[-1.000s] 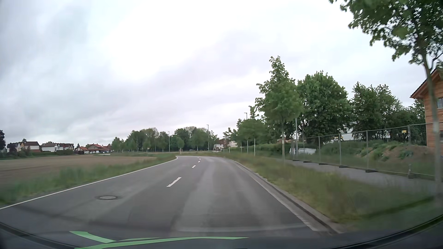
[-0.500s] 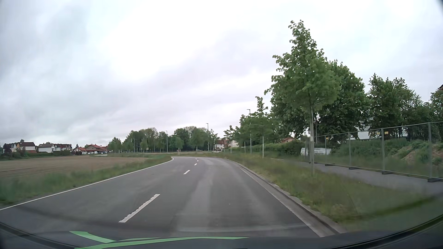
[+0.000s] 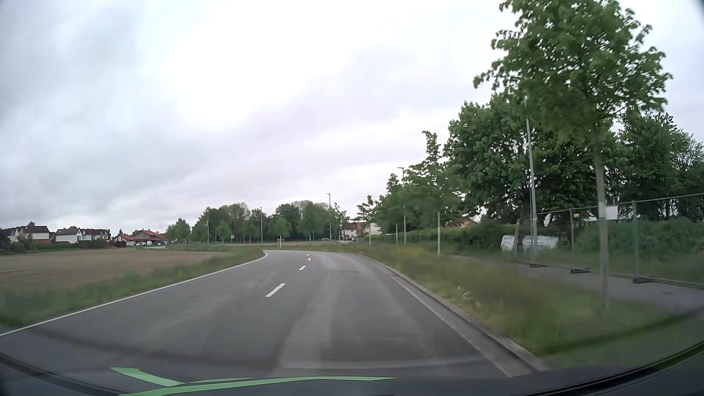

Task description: Follow the waypoints while adhering to traffic rules and regulations

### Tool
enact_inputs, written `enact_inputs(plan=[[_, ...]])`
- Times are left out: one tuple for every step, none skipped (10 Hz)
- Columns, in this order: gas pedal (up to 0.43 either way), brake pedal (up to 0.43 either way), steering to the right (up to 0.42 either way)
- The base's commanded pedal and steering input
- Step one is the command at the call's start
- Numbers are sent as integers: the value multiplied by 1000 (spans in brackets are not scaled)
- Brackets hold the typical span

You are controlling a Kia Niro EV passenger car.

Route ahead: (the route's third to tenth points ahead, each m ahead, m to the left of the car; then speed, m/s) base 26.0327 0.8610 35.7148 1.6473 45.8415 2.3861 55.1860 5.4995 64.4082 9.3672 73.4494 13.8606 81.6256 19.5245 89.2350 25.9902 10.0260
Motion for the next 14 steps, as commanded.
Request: enact_inputs(plan=[[79,0,-5],[79,0,-5],[79,0,-5],[79,0,-5],[79,0,-6],[79,0,-6],[79,0,-6],[79,0,-7],[79,0,-8],[79,0,-9],[79,0,-10],[79,0,-11],[79,0,-13],[67,0,-14]])
